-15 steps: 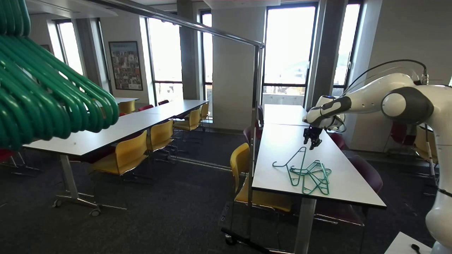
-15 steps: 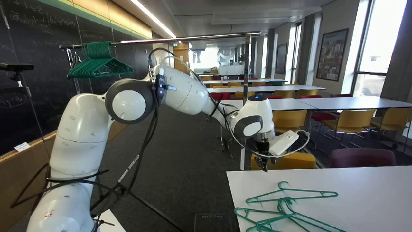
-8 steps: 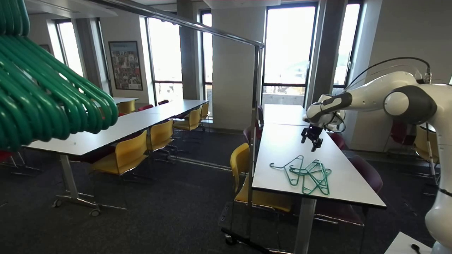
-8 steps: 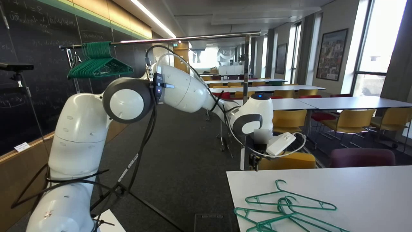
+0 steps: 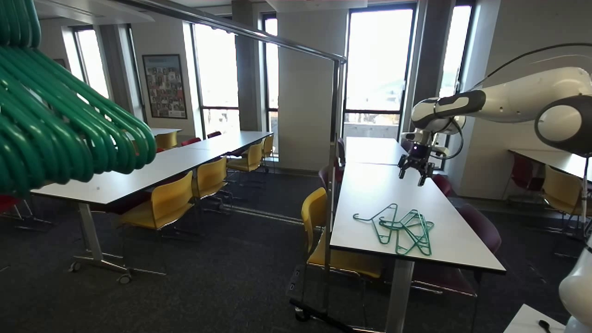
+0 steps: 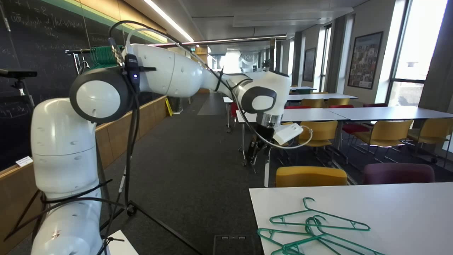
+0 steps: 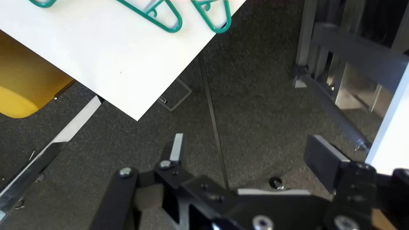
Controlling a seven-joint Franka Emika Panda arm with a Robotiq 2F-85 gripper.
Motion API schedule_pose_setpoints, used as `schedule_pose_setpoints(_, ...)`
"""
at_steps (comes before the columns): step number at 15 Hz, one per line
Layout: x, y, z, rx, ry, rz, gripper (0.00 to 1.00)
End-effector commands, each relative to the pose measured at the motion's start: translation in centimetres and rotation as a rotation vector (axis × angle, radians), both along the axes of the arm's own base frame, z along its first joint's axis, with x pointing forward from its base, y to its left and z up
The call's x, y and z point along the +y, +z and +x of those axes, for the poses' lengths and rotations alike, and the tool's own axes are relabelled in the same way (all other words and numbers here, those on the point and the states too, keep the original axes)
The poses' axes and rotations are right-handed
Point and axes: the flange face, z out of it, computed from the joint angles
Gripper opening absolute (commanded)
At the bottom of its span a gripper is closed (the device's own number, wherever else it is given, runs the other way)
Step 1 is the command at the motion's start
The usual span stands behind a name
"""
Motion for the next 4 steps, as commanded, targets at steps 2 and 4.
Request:
schedule_pose_setpoints(2,0.9,2.2,-0.9,-0.015,0.026,-0.047,1.0)
schedule_pose_setpoints(4,1.3,2.6,-1.3,-0.016,0.035,-0.054,1.0)
